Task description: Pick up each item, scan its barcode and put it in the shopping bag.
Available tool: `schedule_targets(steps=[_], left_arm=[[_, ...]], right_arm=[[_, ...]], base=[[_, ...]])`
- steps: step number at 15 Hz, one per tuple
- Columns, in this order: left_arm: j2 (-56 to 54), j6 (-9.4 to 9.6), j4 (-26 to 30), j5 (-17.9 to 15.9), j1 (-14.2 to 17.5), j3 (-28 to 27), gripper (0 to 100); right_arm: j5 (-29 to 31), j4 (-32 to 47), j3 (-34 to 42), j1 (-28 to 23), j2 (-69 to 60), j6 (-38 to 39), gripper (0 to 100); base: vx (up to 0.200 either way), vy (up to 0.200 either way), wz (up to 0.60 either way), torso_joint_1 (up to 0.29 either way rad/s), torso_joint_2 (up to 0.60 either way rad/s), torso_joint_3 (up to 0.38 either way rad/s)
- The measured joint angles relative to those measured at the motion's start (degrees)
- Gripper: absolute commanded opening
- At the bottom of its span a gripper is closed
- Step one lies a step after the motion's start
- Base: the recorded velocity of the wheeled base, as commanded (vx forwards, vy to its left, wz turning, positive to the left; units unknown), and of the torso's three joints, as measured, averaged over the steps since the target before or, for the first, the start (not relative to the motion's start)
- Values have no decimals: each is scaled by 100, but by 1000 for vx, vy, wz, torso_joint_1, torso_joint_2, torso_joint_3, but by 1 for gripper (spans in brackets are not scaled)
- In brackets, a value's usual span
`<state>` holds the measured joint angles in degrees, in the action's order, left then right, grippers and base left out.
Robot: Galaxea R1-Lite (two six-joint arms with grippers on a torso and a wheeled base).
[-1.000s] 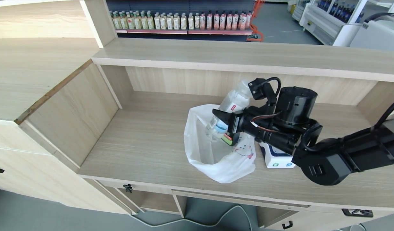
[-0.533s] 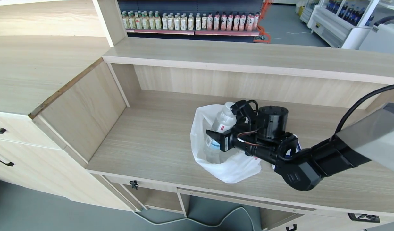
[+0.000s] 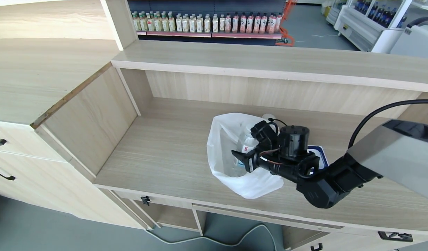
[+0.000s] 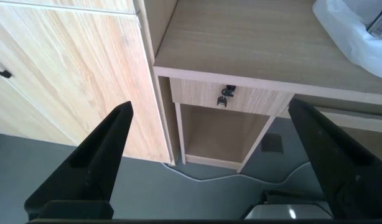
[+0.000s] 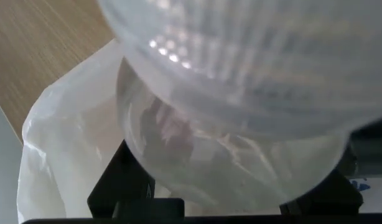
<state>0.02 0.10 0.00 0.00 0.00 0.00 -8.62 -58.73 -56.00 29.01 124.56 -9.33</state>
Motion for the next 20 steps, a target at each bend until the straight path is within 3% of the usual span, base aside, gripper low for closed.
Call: schedule_targets(steps=[1,2,7,10,17,20], left_arm=[[0,0,0,0,-5,0,100],[-2,-2,0,0,0,0,100],[0,0,0,0,0,0,100],[0,-2,0,0,0,0,100],[0,0,0,0,0,-2,100],[0,0,0,0,0,-2,100]], right_arm=[[-9,-129,112,-27,18,-105,0],[-18,-268,223,-51,33,-241,100],[-40,-230,350,-63,-63,-176,100],[-233,-169,419,-55,-466,286,100],[-394,627,794,-126,-1735,809,100],[-394,1064,1006,-410,-2266,1039,100]], base=[[0,0,0,0,0,0],[0,0,0,0,0,0],[0,0,0,0,0,0],[0,0,0,0,0,0],[0,0,0,0,0,0],[0,0,0,0,0,0]])
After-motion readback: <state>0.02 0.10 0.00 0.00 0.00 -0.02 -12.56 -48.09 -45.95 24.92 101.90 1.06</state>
